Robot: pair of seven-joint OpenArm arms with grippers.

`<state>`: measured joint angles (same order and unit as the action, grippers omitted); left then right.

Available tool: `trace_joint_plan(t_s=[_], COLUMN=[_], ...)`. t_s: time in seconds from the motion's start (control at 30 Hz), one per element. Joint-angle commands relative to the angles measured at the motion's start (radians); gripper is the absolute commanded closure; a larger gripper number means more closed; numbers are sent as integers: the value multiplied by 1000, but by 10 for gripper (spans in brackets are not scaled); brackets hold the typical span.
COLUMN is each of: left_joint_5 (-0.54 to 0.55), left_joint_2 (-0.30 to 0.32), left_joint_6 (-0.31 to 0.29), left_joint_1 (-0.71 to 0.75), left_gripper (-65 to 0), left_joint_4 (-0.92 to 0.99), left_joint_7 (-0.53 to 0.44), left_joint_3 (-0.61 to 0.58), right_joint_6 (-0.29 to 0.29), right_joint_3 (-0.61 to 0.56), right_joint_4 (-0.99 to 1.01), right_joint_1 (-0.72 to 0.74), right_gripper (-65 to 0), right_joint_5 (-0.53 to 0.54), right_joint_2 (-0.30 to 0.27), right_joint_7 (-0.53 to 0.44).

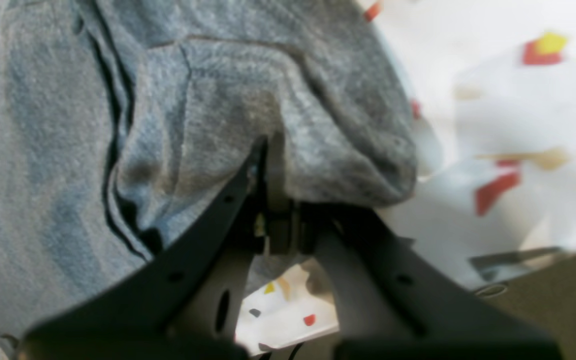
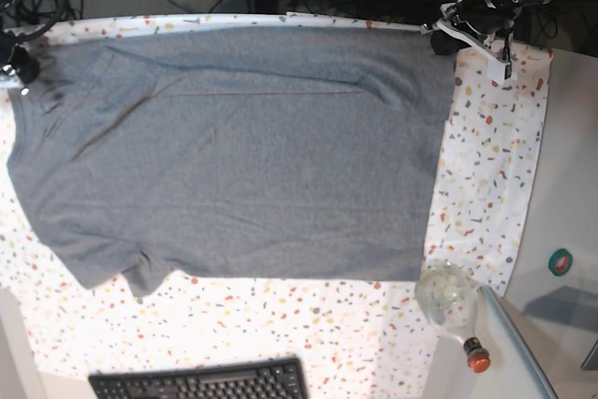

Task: Layout the t-shirt on the table in an organized manner, then fold the t-shirt properly
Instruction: 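Pull the shirt collar edge with both grippers to straighten it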

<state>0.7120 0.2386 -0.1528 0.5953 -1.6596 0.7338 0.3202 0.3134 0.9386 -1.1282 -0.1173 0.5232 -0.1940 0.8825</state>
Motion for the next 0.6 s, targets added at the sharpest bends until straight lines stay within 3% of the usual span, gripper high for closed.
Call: trace_joint_plan(t_s=[0.0, 0.1, 0.37, 0.57], left_joint_5=[7, 7, 5, 5], left_joint_2=[11, 11, 18, 15], left_joint_6=[3, 3, 3, 3], left_joint_1=[2, -11, -47, -47], left_gripper=[0, 0, 0, 0], left_joint_4=[-12, -4, 48, 46], left_joint_7=[-12, -12, -12, -12], left_joint_3=[7, 7, 9, 7], right_joint_6=[0, -33, -33, -33], right_joint_3=[6, 6, 107, 109], right_joint_4=[-19, -19, -31, -86], right_joint_1=[-6, -9, -15, -35], right_gripper=[0, 0, 0, 0], right_joint_5=[10, 10, 8, 8], right_joint_2=[-22, -20, 0, 9], right_joint_7=[-9, -10, -10, -7])
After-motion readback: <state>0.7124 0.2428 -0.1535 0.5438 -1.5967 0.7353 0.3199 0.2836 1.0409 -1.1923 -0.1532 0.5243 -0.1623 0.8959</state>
